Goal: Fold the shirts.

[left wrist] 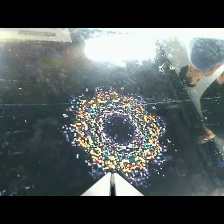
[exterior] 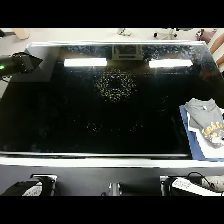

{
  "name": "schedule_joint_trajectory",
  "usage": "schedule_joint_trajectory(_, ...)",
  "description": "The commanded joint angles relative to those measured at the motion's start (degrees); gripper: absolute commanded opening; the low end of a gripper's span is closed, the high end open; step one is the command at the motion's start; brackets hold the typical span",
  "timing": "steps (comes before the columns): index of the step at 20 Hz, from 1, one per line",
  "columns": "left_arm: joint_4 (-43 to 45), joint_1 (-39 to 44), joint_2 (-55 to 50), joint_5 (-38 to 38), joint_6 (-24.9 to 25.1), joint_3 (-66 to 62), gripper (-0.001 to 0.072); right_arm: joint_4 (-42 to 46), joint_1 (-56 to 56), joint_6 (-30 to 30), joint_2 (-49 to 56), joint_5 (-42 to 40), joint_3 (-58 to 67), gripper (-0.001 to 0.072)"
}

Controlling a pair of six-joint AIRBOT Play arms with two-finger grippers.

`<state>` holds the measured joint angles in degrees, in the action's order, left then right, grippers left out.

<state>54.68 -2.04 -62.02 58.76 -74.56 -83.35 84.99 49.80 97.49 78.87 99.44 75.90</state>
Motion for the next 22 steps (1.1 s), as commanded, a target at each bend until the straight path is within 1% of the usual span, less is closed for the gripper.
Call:
schedule_joint_trajectory(1,0.0,0.04,-0.04,-0.09,0.87,0.0,0.0026,4.39,0.04,0.39,-0.07,-7.65,-7.61,0.016)
schedule_joint_trajectory(2,0.0,0.04,-0.04,-0.09,0.87,0.0,0.0026,4.39,0.04,0.42,-0.04,-8.28,-8.0,0.0502)
schedule_joint_trajectory(3,0.0,0.04,-0.04,-0.09,0.87,0.0,0.0026,4.42,0.04,-0.48,-0.07,-9.11,-7.69,0.0713)
schedule_joint_trajectory(5,0.02,0.04,-0.07,-0.11,0.87,-0.07,0.0025,4.57,0.02,-2.91,-0.07,-9.4,-2.29,0.0702)
schedule_joint_trajectory(6,0.04,0.09,-0.24,-0.28,0.92,-0.24,0.0024,2.86,-0.33,-3.8,-0.07,-10.88,2.99,0.0697)
schedule_joint_trajectory(7,0.94,0.31,-0.96,-0.48,0.85,-0.92,0.0023,1.01,-1.84,-4.63,-0.07,-13.57,9.18,0.0685)
schedule_joint_trajectory(8,4.83,1.16,-2.56,-0.44,0.17,-2.56,0.0022,-1.16,-4.48,-5.64,-0.07,-16.68,14.69,0.0681)
schedule_joint_trajectory(10,18.64,4.57,-8.17,1.49,-6.54,-7.65,0.0022,-3.74,-14.03,-6.95,-0.07,-23.37,23.1,0.0679)
schedule_joint_trajectory(11,27.93,6.97,-11.78,3.65,-10.6,-10.29,0.0023,-3.13,-20.55,-6.69,-0.07,-25.4,25.11,0.0678)
schedule_joint_trajectory(12,36.35,9.25,-14.75,5.68,-14.08,-11.58,0.0025,-1.4,-26.8,-6.1,0.0,-26.23,25.24,0.0669)
schedule_joint_trajectory(13,42.53,11.15,-17.46,8.68,-17.09,-11.61,0.0054,1.99,-33.18,-5.38,0.96,-24.28,24.98,0.0668)
schedule_joint_trajectory(14,43.28,11.96,-19.69,13.14,-18.84,-11.19,0.0297,3.74,-37.92,-4.04,2.95,-19.21,24.63,0.0668)
schedule_joint_trajectory(15,41.55,12.13,-21.53,18.45,-20.02,-10.25,0.0633,1.92,-40.54,-3.91,5.57,-12.22,24.41,0.067)
schedule_joint_trajectory(16,38.82,12.13,-22.18,21.44,-18.95,-7.37,0.0657,-1.36,-41.75,-3.69,8.22,-6.49,23.82,0.0671)
schedule_joint_trajectory(17,36.57,12.13,-20.9,19.65,-18.36,-2.67,0.0652,-5.03,-42.21,-3.02,10.19,-3.65,22.27,0.067)
schedule_joint_trajectory(18,35.21,12.13,-19.08,16.22,-19.54,2.01,0.0646,-6.97,-42.23,-2.4,10.67,-3.91,20.11,0.067)
schedule_joint_trajectory(19,35.1,12.11,-17.66,12.81,-21.79,6.08,0.0636,-6.67,-42.21,-0.96,10.58,-6.08,17.92,0.067)
schedule_joint_trajectory(21,35.15,12.04,-17.62,11.65,-22.99,8.68,0.0621,-4.85,-42.21,0.57,10.62,-8.61,16.52,0.0673)
schedule_joint_trajectory(22,35.15,12.04,-17.92,11.63,-22.97,8.7,0.0621,-4.59,-42.21,0.39,10.6,-8.98,16.52,0.0672)
